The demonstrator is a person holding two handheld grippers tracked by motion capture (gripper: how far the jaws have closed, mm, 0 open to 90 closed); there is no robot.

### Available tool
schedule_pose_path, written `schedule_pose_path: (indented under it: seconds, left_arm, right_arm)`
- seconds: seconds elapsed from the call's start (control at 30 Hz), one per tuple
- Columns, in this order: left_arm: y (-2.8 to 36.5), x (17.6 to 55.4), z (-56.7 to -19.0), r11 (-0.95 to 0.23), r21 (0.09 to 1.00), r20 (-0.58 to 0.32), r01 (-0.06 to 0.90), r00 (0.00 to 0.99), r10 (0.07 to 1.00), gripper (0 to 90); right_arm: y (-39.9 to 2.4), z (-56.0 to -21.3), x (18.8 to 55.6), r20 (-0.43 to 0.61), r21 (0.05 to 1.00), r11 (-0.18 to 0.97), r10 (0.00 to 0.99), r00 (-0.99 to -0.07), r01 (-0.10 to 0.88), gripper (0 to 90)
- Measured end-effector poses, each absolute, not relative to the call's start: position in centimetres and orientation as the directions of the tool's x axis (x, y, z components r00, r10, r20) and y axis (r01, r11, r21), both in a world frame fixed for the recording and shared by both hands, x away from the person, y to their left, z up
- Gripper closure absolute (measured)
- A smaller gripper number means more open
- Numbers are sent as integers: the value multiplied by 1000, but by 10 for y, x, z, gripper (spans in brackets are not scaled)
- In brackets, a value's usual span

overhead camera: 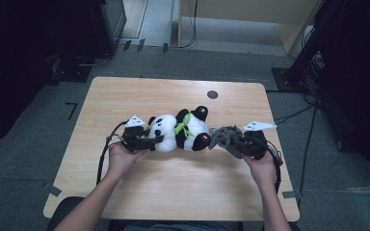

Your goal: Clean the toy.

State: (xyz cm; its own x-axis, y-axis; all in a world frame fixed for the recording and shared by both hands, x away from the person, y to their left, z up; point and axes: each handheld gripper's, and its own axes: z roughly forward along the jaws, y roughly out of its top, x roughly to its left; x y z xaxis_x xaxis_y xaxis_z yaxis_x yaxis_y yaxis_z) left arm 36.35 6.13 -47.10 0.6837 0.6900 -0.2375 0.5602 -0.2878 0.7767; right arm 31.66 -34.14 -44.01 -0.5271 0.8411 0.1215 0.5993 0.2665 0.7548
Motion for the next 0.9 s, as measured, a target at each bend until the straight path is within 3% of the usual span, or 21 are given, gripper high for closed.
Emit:
schedule_pose_path:
  seconds: [0.37,0.7,0.9]
  left_arm:
    - [62,362,-472,-276,782,-242,559,681,691,452]
    - [62,362,-472,-287,783,-230,552,686,691,441]
    - [62,361,-471,-290,782,-230,552,687,689,432]
  right_arm:
    - [-358,-441,353,154,769,189,873,-463,610,813]
    - [-375,-464,381,195,729,118,908,-370,674,808]
    - [-374,-482,390,174,697,132,923,-344,705,797]
